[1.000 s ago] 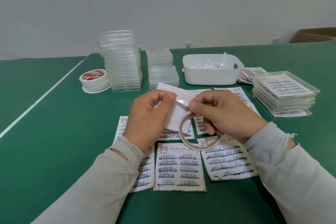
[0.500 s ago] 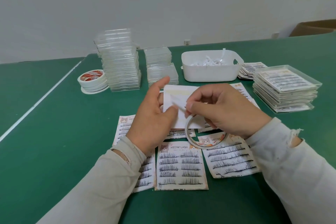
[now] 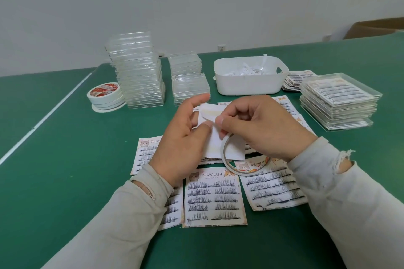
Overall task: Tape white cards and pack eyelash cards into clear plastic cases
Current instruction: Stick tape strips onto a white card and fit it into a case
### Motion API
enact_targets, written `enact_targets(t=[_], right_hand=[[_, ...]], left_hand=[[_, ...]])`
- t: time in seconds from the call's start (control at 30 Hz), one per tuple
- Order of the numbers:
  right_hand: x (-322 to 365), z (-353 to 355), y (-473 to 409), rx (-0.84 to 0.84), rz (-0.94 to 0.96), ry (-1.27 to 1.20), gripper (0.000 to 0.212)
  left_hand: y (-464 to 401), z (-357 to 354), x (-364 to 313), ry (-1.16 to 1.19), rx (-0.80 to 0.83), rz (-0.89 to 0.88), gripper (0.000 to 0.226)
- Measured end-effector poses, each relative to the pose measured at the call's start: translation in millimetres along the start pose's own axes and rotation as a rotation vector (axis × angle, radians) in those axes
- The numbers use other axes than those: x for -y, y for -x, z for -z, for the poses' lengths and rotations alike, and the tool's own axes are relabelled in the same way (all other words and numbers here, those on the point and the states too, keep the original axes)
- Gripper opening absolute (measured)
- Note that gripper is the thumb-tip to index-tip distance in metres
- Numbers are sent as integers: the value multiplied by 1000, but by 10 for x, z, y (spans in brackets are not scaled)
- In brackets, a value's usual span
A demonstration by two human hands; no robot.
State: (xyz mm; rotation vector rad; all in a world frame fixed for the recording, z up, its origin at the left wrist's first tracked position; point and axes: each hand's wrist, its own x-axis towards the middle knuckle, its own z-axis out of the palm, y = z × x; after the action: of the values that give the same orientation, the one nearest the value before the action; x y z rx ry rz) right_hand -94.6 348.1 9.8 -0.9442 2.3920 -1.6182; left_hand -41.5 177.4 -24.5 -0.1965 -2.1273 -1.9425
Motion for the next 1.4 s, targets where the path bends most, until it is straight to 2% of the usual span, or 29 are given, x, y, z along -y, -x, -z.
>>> enact_targets(t=[0.4, 0.83, 1.03, 1.4], right_hand=[[19, 18, 0, -60, -40, 31, 21], [34, 2, 1, -110, -58, 88, 24], [24, -19, -11, -215, -111, 208, 30], [46, -17, -11, -250, -139, 246, 30]], left_hand=[[-2, 3, -2, 28, 2, -40, 44], [2, -15, -6, -93, -81, -101, 28], [1, -20, 12, -133, -84, -119, 28], [6, -45, 10, -167, -96, -138, 30]])
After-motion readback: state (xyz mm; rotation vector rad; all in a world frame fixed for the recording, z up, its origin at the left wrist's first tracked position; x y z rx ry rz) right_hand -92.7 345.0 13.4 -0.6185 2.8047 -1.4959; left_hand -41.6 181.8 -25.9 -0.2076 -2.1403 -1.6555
